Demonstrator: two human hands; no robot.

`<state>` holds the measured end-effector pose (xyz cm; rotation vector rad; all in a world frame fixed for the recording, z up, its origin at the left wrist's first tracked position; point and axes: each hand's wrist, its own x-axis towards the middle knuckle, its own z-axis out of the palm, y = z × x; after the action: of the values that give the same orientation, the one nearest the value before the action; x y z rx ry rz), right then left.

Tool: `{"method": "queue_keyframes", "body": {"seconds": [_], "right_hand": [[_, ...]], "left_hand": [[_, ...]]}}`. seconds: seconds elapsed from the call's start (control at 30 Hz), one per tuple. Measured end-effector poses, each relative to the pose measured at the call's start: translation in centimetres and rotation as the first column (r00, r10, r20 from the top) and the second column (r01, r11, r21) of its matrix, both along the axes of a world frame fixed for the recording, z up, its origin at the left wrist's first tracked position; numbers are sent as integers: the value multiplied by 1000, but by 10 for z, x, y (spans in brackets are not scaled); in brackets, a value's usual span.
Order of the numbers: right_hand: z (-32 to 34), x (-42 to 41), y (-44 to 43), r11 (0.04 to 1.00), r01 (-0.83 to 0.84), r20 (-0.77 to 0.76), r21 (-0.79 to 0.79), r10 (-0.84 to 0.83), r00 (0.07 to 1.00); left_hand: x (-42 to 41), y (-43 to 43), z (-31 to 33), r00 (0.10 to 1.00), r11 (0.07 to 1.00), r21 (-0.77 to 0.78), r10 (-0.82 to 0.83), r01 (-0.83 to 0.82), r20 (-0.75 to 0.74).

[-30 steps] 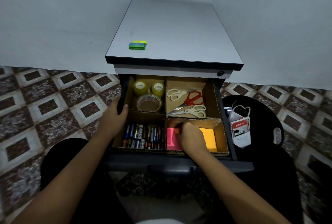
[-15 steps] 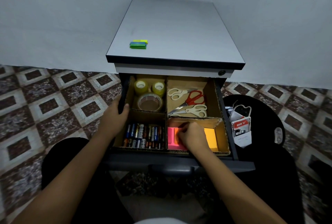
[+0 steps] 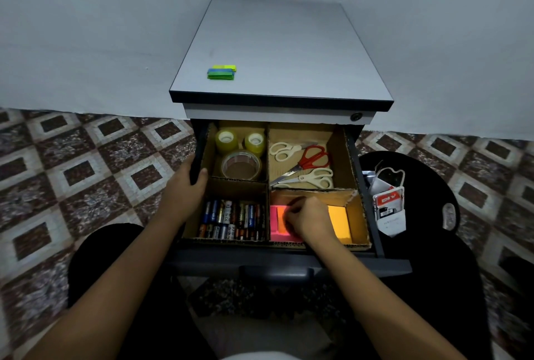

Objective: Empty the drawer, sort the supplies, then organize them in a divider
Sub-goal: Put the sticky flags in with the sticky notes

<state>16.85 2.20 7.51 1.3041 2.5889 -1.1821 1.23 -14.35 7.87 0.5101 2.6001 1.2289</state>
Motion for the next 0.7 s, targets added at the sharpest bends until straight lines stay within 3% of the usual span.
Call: {"method": "queue_keyframes", "body": {"seconds": [0.13, 0.43, 0.7], "right_hand": [[0, -1, 2, 1000, 28, -16, -4, -28, 999], [0, -2, 4, 966, 86, -54, -244, -102, 993], [-2, -3, 5, 950, 117, -85, -288, -147, 986]], "left_hand": [[0, 0, 0, 1000, 1000, 0, 2, -2, -6], [-2, 0, -2, 1000, 1000, -5, 0, 0, -5], [-1, -1, -1, 1000, 1000, -6, 1, -1, -14]]}}
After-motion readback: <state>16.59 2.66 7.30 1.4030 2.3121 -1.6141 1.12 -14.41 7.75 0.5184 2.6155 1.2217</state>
